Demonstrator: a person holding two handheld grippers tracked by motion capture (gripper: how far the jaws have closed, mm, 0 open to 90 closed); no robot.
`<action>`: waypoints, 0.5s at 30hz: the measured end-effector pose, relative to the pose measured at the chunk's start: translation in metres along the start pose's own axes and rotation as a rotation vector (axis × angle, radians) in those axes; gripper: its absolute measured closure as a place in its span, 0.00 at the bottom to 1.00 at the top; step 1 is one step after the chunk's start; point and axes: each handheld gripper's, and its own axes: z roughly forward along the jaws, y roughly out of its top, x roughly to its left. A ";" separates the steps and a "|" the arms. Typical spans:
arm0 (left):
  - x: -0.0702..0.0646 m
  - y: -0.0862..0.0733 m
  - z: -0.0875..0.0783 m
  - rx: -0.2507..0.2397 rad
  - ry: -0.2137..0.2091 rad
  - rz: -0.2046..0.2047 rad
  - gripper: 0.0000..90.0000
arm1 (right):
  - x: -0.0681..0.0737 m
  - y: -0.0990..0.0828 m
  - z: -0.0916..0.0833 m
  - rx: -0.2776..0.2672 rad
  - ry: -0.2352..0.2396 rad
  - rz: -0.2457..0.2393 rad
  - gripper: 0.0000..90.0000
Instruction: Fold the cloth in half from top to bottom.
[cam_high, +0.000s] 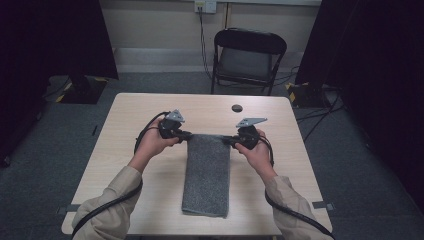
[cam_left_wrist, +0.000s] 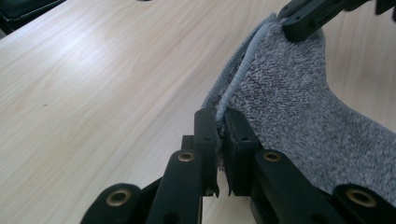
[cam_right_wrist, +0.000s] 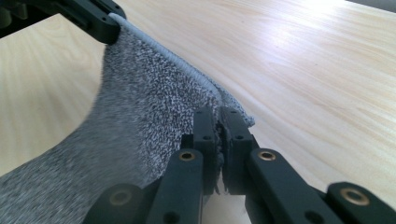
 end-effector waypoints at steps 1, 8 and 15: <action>-0.003 -0.002 0.000 0.002 -0.005 0.001 0.94 | 0.003 -0.002 -0.002 -0.001 0.005 -0.008 0.96; -0.024 -0.016 0.000 0.023 -0.031 0.016 0.94 | 0.026 -0.024 -0.016 0.022 0.028 -0.054 0.95; -0.042 -0.034 0.004 0.068 -0.058 0.026 0.94 | 0.040 -0.044 -0.020 0.045 0.040 -0.069 0.95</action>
